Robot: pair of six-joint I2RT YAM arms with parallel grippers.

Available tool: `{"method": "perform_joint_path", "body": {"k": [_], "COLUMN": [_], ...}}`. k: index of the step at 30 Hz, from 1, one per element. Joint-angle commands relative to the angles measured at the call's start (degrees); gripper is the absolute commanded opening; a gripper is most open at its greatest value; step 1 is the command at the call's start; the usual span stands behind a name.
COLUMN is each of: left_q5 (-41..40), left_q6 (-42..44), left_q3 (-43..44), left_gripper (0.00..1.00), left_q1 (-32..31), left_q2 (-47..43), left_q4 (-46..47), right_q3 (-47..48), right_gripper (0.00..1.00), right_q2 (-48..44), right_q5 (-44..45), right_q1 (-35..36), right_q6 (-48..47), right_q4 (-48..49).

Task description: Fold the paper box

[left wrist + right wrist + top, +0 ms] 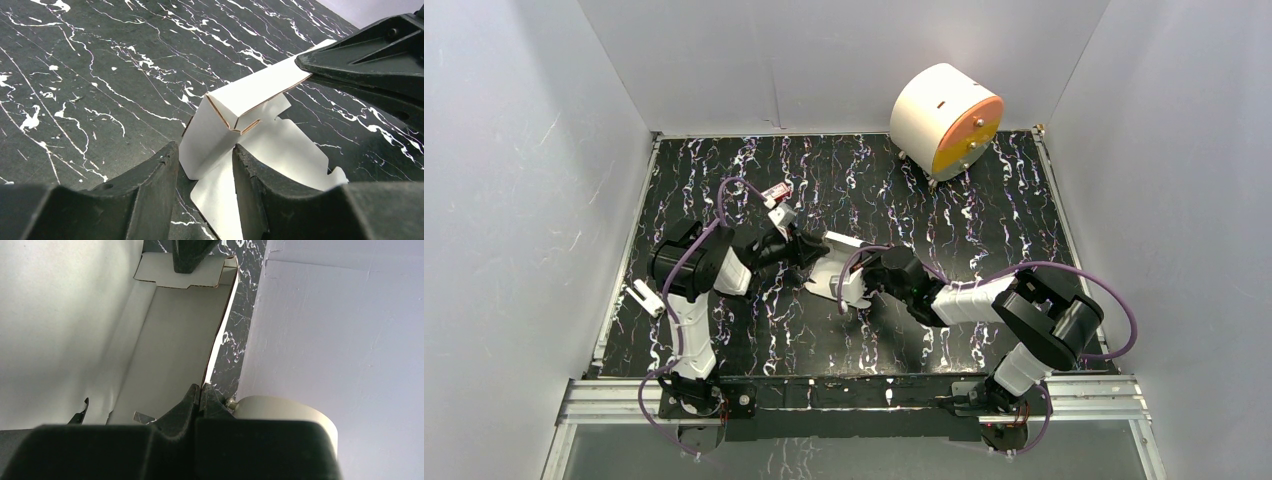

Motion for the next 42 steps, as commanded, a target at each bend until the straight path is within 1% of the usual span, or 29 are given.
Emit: {"method": "perform_joint_path", "body": {"k": [1, 6, 9, 15, 19, 25, 28, 38, 42], "left_q5": [-5.0, -7.6, -9.0, -10.6, -12.0, -17.2, -20.0, -23.7, -26.1], "left_q6": [2.7, 3.8, 4.4, 5.5, 6.4, 8.8, 9.9, 11.1, 12.3], "left_q3": [1.3, 1.0, 0.5, -0.3, -1.1, -2.4, -3.0, -3.6, -4.2], "left_gripper": [0.41, 0.38, 0.36, 0.32, 0.30, 0.24, 0.19, 0.18, 0.16], "left_q1": [-1.3, -2.0, -2.3, -2.8, -3.2, -4.7, -5.9, -8.2, -9.6], "left_q2": [0.0, 0.0, -0.3, -0.6, -1.1, -1.8, -2.3, -2.5, -3.0], "left_q4": [9.0, 9.3, 9.7, 10.1, 10.1, 10.2, 10.2, 11.4, 11.9], "right_q3": [0.9, -0.2, -0.7, -2.7, -2.9, -2.9, -3.3, -4.0, -3.5], "right_gripper": [0.00, 0.00, 0.00, 0.00, 0.00, 0.00, 0.00, 0.00, 0.00], "right_q2": [1.3, 2.0, 2.7, 4.8, 5.1, 5.6, 6.3, 10.3, 10.9], "right_q5": [-5.7, -4.6, -2.3, 1.4, 2.4, 3.2, 4.5, 7.9, 8.3], "right_q1": [1.0, 1.2, 2.2, 3.6, 3.7, 4.1, 4.4, 6.3, 6.8], "right_q6": [1.0, -0.7, -2.8, -5.7, -6.2, -6.4, -7.5, -12.3, -12.7], "right_q4": [-8.5, -6.6, -5.4, 0.1, 0.8, 0.5, 2.0, 9.3, 9.9]}}
